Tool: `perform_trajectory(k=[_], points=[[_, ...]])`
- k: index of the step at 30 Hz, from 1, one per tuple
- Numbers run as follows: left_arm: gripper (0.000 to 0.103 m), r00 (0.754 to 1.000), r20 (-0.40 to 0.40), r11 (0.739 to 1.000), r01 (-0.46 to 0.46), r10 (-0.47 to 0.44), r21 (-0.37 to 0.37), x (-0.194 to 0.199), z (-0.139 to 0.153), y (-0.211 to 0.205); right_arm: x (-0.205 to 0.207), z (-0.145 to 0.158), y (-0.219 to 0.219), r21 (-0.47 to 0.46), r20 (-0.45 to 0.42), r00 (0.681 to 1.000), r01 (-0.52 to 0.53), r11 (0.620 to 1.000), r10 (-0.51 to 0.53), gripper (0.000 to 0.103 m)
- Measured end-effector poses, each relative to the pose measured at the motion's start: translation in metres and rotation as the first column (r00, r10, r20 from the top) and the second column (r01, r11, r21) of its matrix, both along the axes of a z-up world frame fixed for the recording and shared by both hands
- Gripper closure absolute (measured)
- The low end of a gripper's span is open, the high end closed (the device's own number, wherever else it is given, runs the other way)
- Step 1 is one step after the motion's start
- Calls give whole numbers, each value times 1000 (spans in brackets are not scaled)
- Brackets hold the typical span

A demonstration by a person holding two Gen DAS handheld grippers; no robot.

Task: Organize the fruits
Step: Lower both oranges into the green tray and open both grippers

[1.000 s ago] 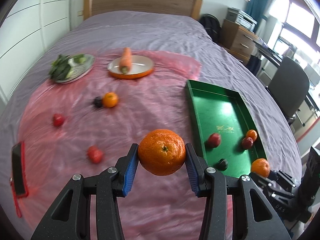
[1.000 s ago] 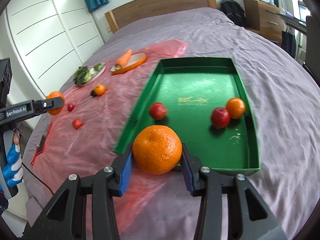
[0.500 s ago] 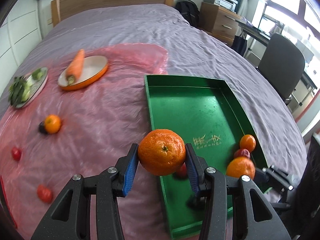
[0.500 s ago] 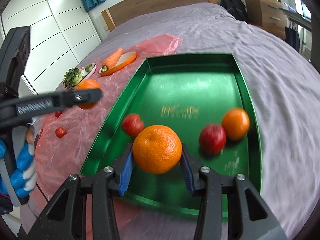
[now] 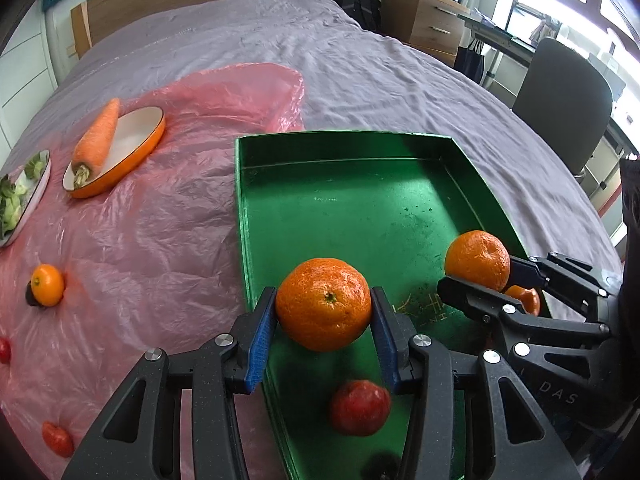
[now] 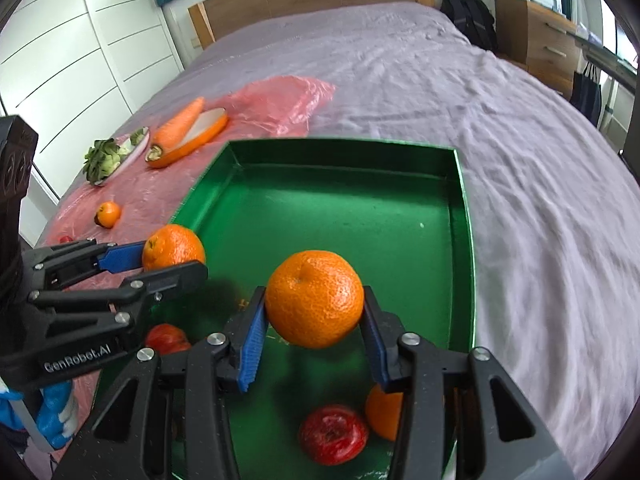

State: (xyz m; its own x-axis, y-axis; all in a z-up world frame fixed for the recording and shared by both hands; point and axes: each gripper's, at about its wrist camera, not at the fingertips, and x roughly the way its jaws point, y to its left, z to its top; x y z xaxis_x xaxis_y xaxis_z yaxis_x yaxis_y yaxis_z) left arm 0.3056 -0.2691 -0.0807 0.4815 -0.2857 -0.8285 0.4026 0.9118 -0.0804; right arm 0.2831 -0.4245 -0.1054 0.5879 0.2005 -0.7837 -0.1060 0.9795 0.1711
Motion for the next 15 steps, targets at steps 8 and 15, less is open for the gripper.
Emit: perform_trajectory(k=[8,15], points=[[63,1000,-3,999,24,-24,26,-3,-9,-11,5,-16,-2,-20,-71,997,16,1000,-17,25],[63,1000,-2,999,29,-29,42,-4,-9,-13,6,-15,1,-48,-80,997,18,999,-22,24]])
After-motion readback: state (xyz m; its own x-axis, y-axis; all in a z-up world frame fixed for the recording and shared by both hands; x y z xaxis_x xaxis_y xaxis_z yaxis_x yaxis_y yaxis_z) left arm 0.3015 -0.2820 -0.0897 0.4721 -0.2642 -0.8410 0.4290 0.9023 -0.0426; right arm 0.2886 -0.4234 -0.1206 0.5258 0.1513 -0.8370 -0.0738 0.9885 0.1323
